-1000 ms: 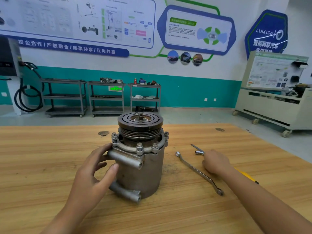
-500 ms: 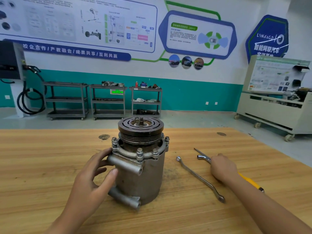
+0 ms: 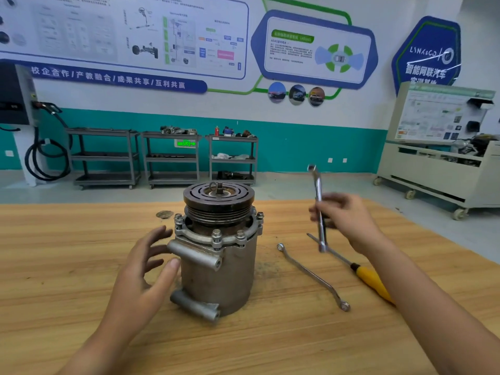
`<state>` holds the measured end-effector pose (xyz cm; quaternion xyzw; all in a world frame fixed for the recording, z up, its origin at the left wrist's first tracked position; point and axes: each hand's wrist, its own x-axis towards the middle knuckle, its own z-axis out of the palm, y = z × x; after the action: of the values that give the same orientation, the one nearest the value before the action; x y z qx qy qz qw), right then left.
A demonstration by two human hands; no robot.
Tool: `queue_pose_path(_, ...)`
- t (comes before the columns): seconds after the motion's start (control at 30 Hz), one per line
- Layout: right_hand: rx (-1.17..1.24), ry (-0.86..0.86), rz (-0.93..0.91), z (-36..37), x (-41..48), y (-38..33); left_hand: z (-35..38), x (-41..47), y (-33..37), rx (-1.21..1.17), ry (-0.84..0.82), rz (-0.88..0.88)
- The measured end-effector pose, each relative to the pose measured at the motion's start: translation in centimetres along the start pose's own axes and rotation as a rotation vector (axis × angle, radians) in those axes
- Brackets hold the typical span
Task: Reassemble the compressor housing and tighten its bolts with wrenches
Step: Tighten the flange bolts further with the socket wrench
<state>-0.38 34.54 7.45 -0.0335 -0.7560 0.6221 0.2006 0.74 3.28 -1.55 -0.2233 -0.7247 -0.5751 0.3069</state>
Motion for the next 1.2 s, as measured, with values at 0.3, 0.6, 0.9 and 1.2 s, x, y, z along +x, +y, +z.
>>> queue_pose_path(0.3,0.557,-0.012,-0.178,6.1,-1.0,-6.3,-0.8,1.1,2.3,0.005,0.273,0.045)
queue_pose_path(0.6,0.422,-0.093,-0.207,7.6,0.5,-4.9,1.2,7.8,10.3,0.035,0.085,0.194)
queue_pose_path(0.9,0.201,-0.401,-0.252,6.1,2.4,-5.6,3.9,12.5,13.2,0.231,-0.211,0.184)
queue_pose_path(1.2,0.067,-0.403,-0.337,6.6,2.3,-5.7,4.2,12.3,13.8,0.333,-0.438,0.141)
